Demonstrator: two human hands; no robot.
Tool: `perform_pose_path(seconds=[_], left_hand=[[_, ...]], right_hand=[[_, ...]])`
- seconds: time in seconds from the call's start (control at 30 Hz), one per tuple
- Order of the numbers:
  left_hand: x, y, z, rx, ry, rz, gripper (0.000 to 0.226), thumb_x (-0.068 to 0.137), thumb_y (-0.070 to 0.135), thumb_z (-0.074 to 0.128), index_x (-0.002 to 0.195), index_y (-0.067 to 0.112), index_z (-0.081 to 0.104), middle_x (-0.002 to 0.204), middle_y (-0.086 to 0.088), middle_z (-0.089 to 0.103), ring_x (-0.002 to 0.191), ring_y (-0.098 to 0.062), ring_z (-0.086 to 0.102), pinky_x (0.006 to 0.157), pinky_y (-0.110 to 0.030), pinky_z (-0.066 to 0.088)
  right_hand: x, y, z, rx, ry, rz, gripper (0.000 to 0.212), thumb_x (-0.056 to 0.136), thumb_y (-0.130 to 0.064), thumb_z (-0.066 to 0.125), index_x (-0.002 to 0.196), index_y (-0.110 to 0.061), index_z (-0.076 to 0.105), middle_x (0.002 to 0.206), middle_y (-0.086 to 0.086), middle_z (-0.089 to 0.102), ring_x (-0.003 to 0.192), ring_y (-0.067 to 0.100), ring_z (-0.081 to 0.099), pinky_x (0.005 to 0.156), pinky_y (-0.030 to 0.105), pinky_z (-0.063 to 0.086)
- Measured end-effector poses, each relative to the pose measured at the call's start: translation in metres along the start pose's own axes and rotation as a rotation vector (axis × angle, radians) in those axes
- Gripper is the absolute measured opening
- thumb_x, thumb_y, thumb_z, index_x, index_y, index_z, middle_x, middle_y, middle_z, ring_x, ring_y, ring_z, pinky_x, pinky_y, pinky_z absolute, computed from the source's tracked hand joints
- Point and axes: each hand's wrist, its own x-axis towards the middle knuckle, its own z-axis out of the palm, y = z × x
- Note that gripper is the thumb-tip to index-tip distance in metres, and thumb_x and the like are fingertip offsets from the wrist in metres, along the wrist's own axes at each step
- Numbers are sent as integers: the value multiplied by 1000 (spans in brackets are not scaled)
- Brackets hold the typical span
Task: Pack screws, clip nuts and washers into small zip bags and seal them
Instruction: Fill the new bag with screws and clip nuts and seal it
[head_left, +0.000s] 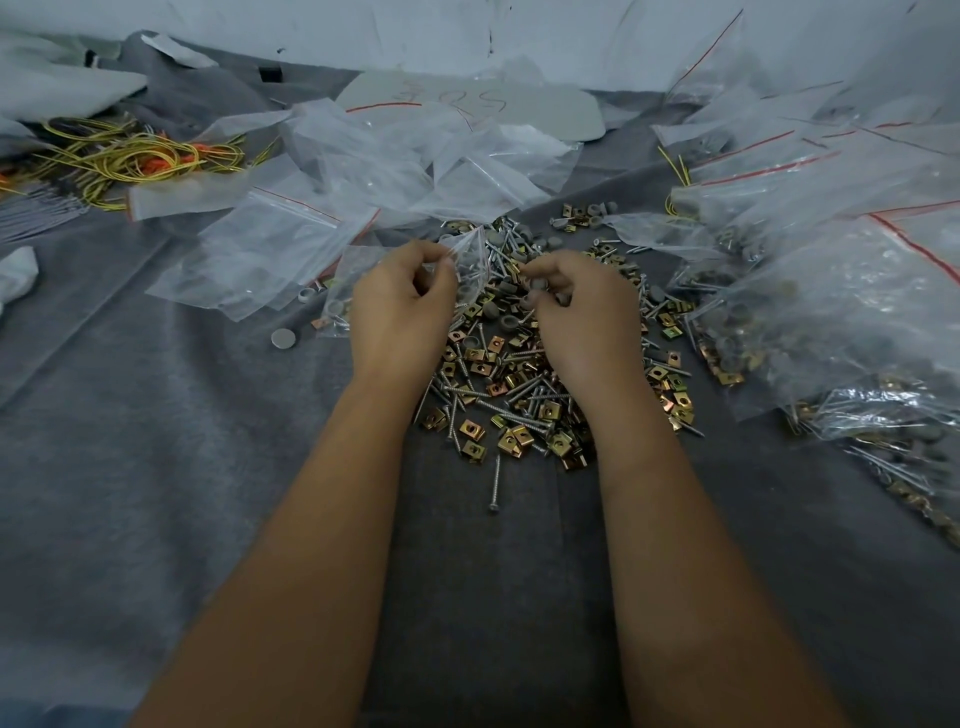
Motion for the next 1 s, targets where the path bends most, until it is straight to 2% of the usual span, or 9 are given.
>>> perform_pose_path(seconds=[0.1, 0.17, 0.37, 0.5, 0.57, 0.63, 0.77, 0.9, 1.0], left_hand=[[0, 0, -1, -8, -3, -4, 12, 94, 27, 55, 92, 35, 65, 50, 22, 51, 47, 0, 42, 52, -27, 35], [0, -1, -1, -7, 0, -2, 12, 94, 26, 56, 92, 34, 65, 50, 22, 51, 47, 0, 43, 51, -26, 36], [1, -1, 0, 4, -5, 6, 12, 94, 27, 56, 92, 35, 64, 50, 21, 50, 47, 0, 42, 51, -26, 33], [0, 0, 0, 13, -14, 23, 11, 94, 28, 57, 91, 36, 63, 51, 14, 49, 46, 0, 42, 50, -26, 33], [0, 0, 0, 19, -27, 30, 11, 94, 28, 57, 92, 35, 64, 53, 10, 49, 47, 0, 42, 50, -26, 34], [0, 0, 0, 28, -45, 39, 10, 94, 29, 56, 94, 35, 64, 56, 8, 50, 48, -2, 42, 50, -27, 35], [-1, 1, -1, 55, -73, 50, 10, 93, 30, 57, 93, 37, 63, 56, 8, 52, 49, -4, 45, 51, -30, 37], [-3, 3, 0, 58, -103, 67, 11, 92, 29, 58, 92, 38, 64, 59, 5, 56, 54, -11, 51, 56, -38, 47], [-5, 3, 0, 15, -113, 82, 10, 89, 30, 58, 89, 37, 66, 57, 8, 55, 53, -7, 50, 54, -34, 44]], right_hand=[[1, -1, -3, 189, 1, 80, 23, 92, -7, 62, 109, -19, 70, 99, -4, 70, 78, 6, 69, 70, 18, 53], [1, -2, -5, 294, -1, 109, 24, 92, -7, 61, 113, -17, 68, 95, -1, 72, 69, 3, 70, 60, 11, 49], [1, -6, -10, 456, 22, 153, 23, 92, -10, 63, 114, -19, 64, 80, -6, 74, 68, 6, 71, 45, 10, 41], [0, -7, -11, 391, 47, 133, 31, 86, -9, 70, 114, -20, 64, 81, -8, 72, 71, 2, 69, 59, 19, 51], [0, -8, -10, 353, 52, 143, 36, 83, -12, 74, 116, -20, 64, 90, -6, 71, 79, 7, 69, 68, 30, 56], [0, -7, -9, 316, 73, 157, 37, 81, -17, 77, 116, -20, 66, 99, -7, 68, 84, 5, 67, 69, 35, 59], [0, -7, -10, 384, 117, 147, 29, 79, -15, 78, 106, -21, 70, 100, -8, 68, 82, -1, 67, 71, 33, 61], [1, -14, -9, 639, 137, 129, 25, 76, -11, 81, 94, -24, 70, 93, -3, 70, 90, 11, 69, 81, 36, 59], [0, -18, -2, 672, 96, 72, 28, 75, -8, 81, 96, -21, 69, 87, -4, 72, 83, 7, 70, 76, 25, 57]])
